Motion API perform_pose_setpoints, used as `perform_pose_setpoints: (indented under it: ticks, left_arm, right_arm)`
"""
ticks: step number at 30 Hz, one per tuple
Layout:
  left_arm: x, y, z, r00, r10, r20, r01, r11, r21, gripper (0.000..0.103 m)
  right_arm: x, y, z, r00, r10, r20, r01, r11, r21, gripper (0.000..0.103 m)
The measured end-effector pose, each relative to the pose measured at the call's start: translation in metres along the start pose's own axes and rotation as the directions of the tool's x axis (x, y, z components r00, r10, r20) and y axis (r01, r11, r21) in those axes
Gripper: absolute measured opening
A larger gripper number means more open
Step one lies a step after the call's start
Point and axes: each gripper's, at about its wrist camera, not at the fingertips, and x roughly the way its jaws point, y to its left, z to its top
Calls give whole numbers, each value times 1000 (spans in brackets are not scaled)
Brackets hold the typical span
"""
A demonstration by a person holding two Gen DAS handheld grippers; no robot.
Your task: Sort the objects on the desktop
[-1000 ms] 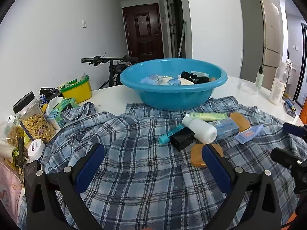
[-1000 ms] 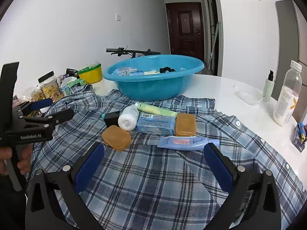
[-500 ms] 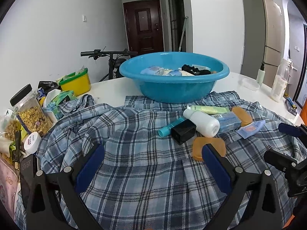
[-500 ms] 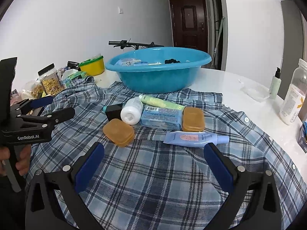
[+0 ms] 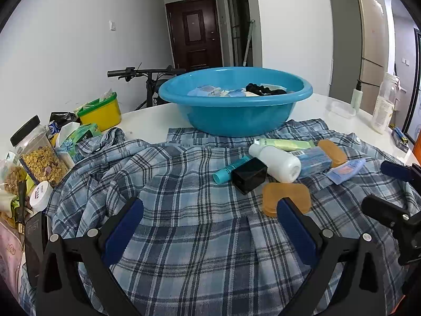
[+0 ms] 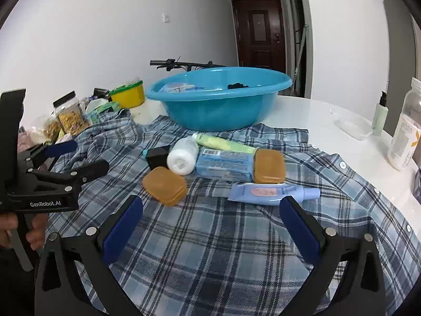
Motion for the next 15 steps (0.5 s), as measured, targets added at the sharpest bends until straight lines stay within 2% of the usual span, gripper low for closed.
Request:
perform_pose_setpoints:
  ticks: [8, 12, 15]
  left_arm:
    - [5, 0, -2, 1000, 3, -1, -3, 1000, -2, 103]
    - [9, -1, -2, 1000, -7, -2, 7, 1000, -5, 103]
    - [13, -3, -4, 1000, 0, -2, 0, 1000, -1, 103]
  right_arm:
    - [3, -5, 1, 999, -30, 14, 30, 1000, 10, 103]
    - [3, -6, 2, 997, -73, 30, 72, 997, 8, 103]
    - [4, -9, 2, 997, -65, 28, 64, 998, 18, 103]
